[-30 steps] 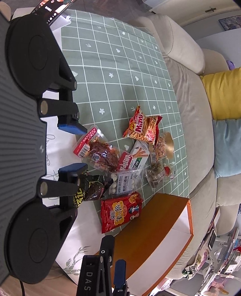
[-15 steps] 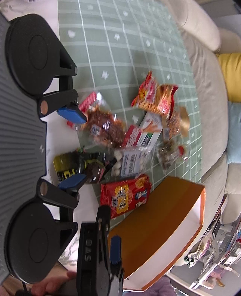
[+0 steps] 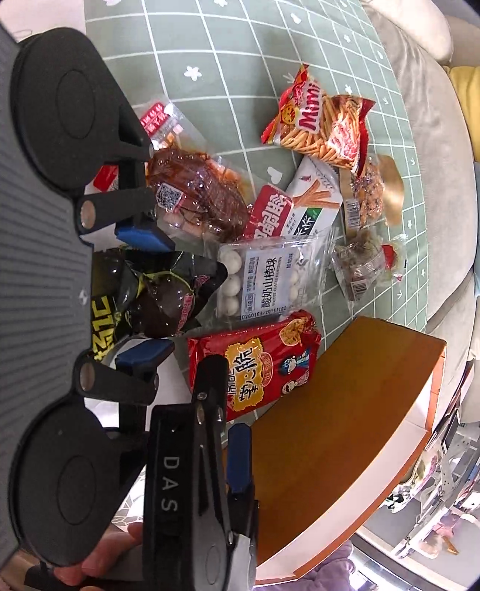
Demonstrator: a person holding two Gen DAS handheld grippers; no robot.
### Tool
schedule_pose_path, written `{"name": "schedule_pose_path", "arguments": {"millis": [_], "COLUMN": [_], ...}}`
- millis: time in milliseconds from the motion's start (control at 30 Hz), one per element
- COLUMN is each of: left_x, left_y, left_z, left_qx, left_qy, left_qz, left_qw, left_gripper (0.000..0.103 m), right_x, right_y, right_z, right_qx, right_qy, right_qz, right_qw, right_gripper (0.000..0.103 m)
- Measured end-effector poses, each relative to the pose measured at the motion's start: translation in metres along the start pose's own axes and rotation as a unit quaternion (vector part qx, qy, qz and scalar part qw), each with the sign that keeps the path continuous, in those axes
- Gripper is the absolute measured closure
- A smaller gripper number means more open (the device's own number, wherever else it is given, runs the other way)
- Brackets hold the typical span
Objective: Organize snacks
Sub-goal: 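Grasp the dark brown snack bag with left tool while right tool grasps the red cartoon bag, then carry both bags into the orange box and open both tools to release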
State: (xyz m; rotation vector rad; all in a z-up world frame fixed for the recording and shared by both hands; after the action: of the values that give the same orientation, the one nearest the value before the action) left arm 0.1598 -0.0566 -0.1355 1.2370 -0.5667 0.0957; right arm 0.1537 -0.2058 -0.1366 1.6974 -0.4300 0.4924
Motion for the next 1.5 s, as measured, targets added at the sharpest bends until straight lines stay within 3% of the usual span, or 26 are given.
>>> {"name": "schedule_pose_path", "arguments": {"millis": [267, 500, 700, 1000, 1300, 1500], "left_x": [-0.003, -0.003, -0.005, -0.011, -0.008, 0.005], "left_y": [0.004, 0.025, 0.035, 0.057, 0.078, 0.088], "left_z": [0.000, -0.003, -0.002, -0.002, 0.003, 0.015], "left_qx": [-0.002, 0.007, 0.019, 0.037, 0.073, 0.084], "left_qy": [0.006, 0.026, 0.033, 0.042, 0.045, 0.016], "left_qz": [0.008, 0.015, 0.019, 0.033, 0.026, 0.001], "left_qw": [0.9999, 0.9995, 0.9991, 0.9979, 0.9960, 0.9963], "left_gripper": [0.048, 0.049, 0.049, 0.049, 0.048, 0.049], "right_x": [0.008, 0.020, 0.028, 0.028, 0.022, 0.031], "right_y": [-0.013, -0.028, -0.042, -0.026, 0.017, 0.048], "right_z": [-0.005, -0.011, -0.008, -0.004, -0.016, -0.026], "right_qx": [-0.005, -0.042, -0.037, -0.029, -0.007, 0.019], "right_qy": [-0.009, -0.025, -0.051, -0.059, -0.010, 0.072], "right_qz": [-0.005, -0.032, -0.044, -0.038, -0.034, -0.050], "right_qw": [1.000, 0.998, 0.997, 0.997, 0.999, 0.996], "right_gripper": [0.023, 0.023, 0.019, 0.036, 0.039, 0.040]}}
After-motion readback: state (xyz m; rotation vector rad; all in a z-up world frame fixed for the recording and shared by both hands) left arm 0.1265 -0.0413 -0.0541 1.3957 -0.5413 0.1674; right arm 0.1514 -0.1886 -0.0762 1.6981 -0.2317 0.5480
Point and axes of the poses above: each gripper's, at about its wrist camera, not at the fingertips, and y roughly against the way its jaws point, z to its right, x to its top, the point moved 1 cm from there along -y, roughly the way its jaws point, and after that the axes turned 3 degrees about y, right-handed, at the moved point
